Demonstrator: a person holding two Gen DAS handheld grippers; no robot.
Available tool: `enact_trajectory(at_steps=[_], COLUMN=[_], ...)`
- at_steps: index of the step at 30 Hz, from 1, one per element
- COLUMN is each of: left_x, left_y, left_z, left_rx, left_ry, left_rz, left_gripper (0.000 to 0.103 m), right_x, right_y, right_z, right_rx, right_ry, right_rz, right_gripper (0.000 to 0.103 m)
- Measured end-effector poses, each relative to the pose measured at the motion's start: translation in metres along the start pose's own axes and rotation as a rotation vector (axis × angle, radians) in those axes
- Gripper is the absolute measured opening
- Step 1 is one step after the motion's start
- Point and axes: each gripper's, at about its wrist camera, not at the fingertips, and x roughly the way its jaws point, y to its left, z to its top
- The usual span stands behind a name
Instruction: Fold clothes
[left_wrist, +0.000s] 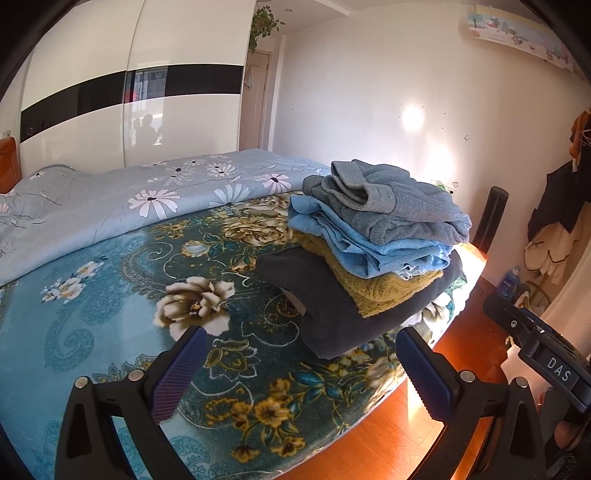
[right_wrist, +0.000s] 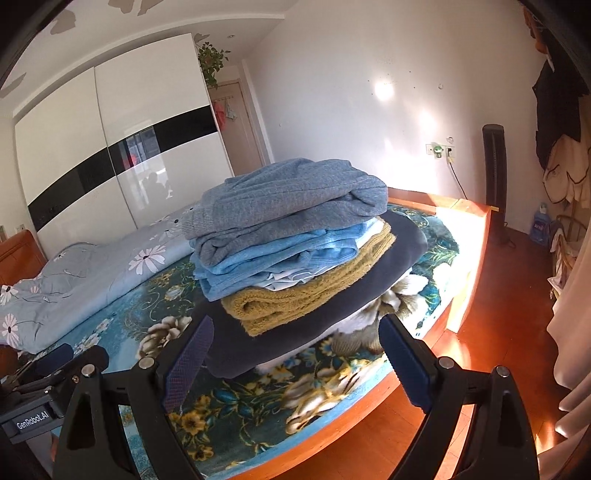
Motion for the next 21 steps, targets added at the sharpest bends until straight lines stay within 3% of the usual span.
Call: enact_trajectory(at_steps=[4,9,12,21], left_x=[-0.005,-0.013,-0.019,-0.027], left_y=[-0.004,-0.011,-0.016,-0.01], left_z=[0.0,0.001,0.003,0.007], left_rx=[0.024,0.049,0.071,0.055], left_ry=[-0.007,-0.033,-0.054,-0.068], left_rz=[0.013,0.022,0.033,0.011], left_gripper=[0.103,0.103,0.103,0.103], right_x=[-0.006,-0.014,-0.017,-0.02], right_y=[0.01,0.023,0.031,0.043], right_z=[-0.002,0.003,0.007,0.01], right_rx=[-0.02,-0.067,-0.087,-0.112], right_ry=[0.004,-0.025,-0.033,-0.04], right_rz=[0.036,-0.007,0.014,0.016], right_gripper=[0.092,0.092,0.092,0.092])
